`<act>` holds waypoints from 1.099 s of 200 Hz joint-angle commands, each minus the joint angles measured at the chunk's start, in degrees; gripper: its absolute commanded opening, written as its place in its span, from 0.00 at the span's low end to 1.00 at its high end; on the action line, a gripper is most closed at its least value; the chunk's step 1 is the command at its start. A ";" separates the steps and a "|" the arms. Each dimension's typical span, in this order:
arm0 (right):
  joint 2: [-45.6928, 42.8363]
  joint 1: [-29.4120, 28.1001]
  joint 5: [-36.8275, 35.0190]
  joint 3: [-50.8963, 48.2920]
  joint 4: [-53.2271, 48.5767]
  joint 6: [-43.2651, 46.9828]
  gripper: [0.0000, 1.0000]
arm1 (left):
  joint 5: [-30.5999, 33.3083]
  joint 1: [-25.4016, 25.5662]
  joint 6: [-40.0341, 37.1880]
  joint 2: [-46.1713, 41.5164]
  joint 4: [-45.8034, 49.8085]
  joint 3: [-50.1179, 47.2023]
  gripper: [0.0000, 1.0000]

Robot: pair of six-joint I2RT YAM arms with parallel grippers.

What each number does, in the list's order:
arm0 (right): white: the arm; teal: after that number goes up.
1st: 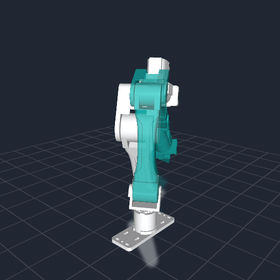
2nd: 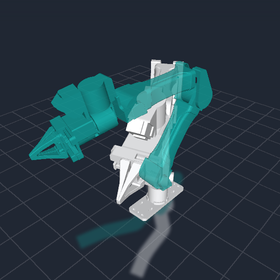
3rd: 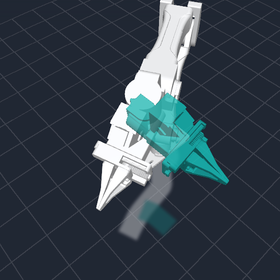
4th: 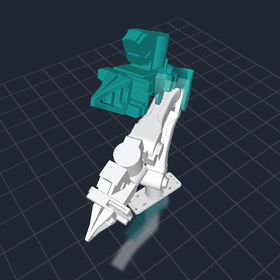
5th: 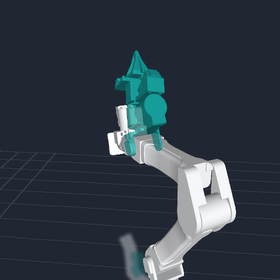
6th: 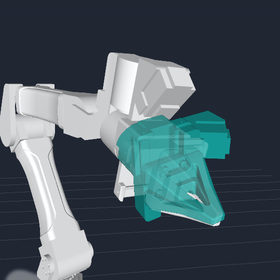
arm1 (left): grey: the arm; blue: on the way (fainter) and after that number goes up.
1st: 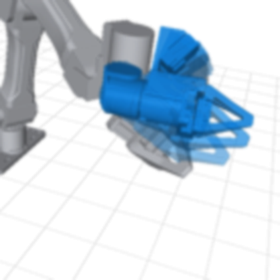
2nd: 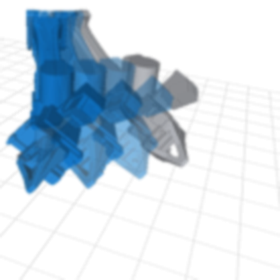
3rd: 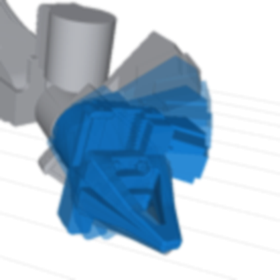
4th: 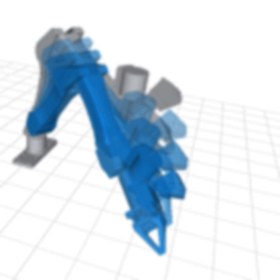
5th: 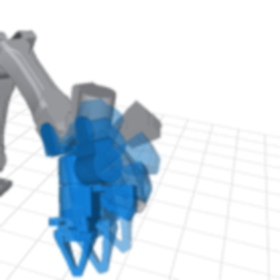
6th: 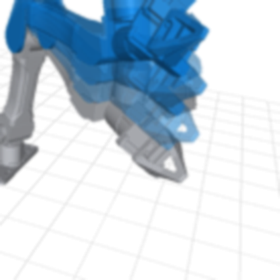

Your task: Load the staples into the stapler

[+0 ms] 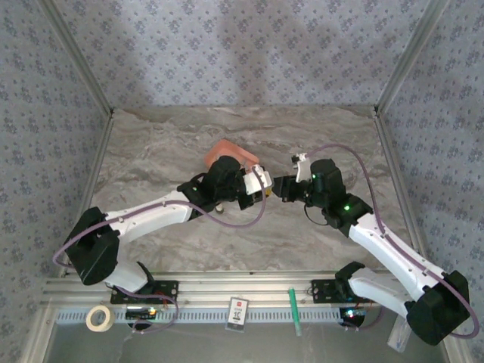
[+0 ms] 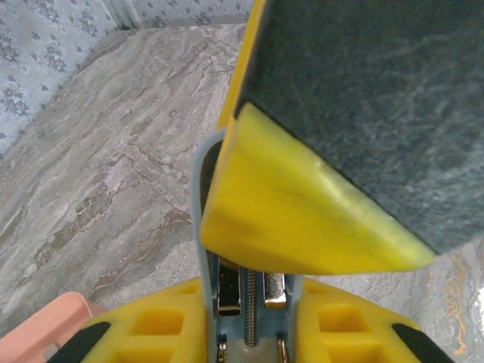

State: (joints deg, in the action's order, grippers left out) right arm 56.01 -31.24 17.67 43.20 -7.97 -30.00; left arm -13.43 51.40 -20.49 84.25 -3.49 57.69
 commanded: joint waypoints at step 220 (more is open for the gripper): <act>-9.30 8.22 -13.85 -6.79 -13.08 -10.78 0.54 | 33.34 6.45 60.28 34.05 9.33 21.10 0.11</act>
State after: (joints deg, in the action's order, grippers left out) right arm 46.92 -23.31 3.01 37.26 -20.84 -39.70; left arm 16.19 57.04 39.72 116.09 2.24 76.23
